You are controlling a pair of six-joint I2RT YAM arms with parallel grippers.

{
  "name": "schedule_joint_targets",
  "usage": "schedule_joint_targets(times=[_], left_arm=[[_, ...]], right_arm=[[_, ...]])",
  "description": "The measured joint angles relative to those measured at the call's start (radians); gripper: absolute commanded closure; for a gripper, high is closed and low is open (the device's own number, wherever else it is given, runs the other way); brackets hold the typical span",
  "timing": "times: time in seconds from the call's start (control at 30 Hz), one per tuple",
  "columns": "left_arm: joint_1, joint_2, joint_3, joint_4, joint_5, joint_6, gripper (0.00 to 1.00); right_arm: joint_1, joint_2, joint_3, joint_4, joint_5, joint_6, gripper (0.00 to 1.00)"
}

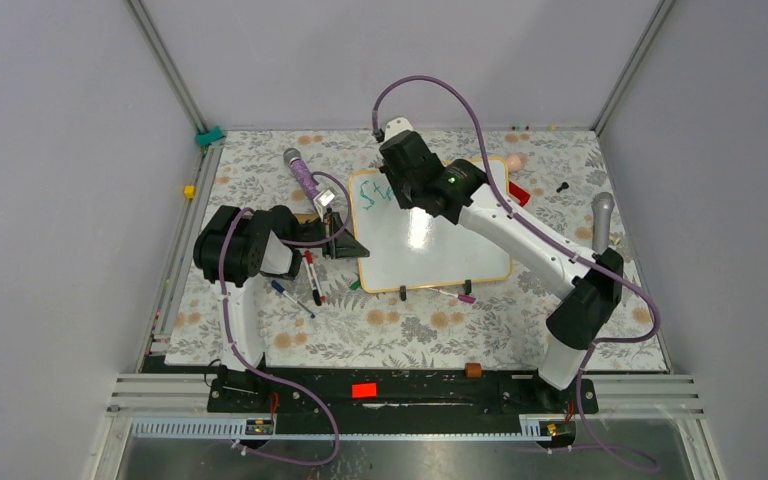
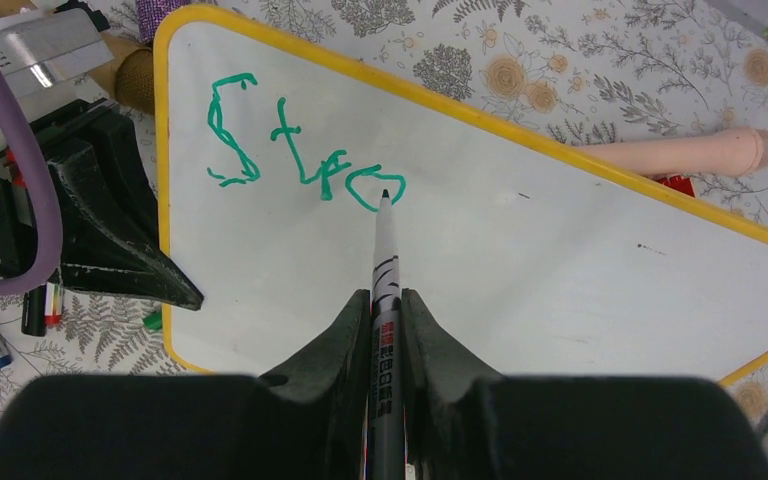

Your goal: Write a sentence on the whiteboard

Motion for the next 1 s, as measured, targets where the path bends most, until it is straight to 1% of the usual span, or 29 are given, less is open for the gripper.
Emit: schedule_joint_targets(times=[0.67, 1.0], left_arm=[[0.000, 0.000, 0.000, 0.000, 0.000, 0.000, 1.00], [0.000, 0.000, 0.000, -0.003, -0.003, -0.005, 1.00]], right_arm=[[-0.035, -0.002, -0.010, -0.001, 0.019, 0.000, 1.00], [-0.048, 0.029, -0.009, -0.001, 0.019, 0.000, 1.00]])
